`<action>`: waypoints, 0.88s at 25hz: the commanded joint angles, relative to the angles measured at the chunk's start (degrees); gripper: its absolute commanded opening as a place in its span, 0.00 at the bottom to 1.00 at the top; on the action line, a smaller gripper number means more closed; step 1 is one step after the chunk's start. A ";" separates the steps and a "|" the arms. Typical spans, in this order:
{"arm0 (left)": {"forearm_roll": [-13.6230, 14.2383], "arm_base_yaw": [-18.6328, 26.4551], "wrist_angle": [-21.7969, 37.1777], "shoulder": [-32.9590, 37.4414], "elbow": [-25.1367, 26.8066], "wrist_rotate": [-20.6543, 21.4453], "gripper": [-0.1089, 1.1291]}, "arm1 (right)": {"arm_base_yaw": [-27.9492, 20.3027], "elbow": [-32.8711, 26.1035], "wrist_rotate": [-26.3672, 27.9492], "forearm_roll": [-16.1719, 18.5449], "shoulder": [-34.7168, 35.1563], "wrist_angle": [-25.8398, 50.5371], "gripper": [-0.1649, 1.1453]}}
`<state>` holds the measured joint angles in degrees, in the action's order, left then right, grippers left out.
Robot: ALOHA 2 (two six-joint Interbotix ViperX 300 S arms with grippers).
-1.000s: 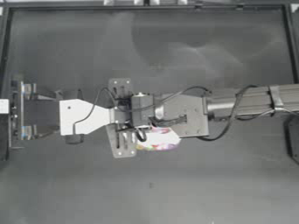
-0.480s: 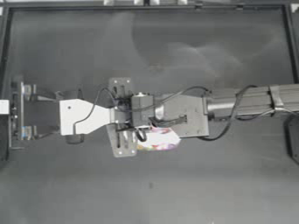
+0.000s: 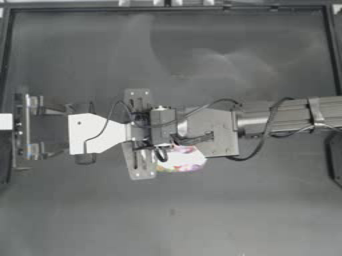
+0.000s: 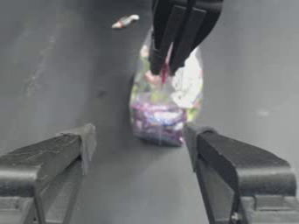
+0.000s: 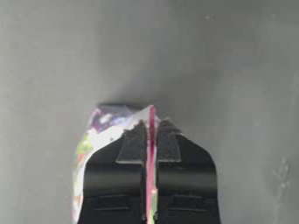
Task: Put candy in bag
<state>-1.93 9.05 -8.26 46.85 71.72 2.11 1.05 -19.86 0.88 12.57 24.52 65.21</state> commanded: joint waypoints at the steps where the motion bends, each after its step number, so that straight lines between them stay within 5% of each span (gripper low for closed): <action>1: -0.18 -0.44 -3.87 -4.57 -1.49 0.00 0.85 | 0.09 -1.49 0.09 0.09 -2.02 -0.18 0.20; 22: -0.09 -2.29 -9.32 -13.45 -4.92 0.26 0.85 | 0.18 5.19 1.41 0.44 -8.17 -5.36 0.17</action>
<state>-1.93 6.94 -16.61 34.01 68.38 2.37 1.14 -14.50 2.20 12.74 19.86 60.73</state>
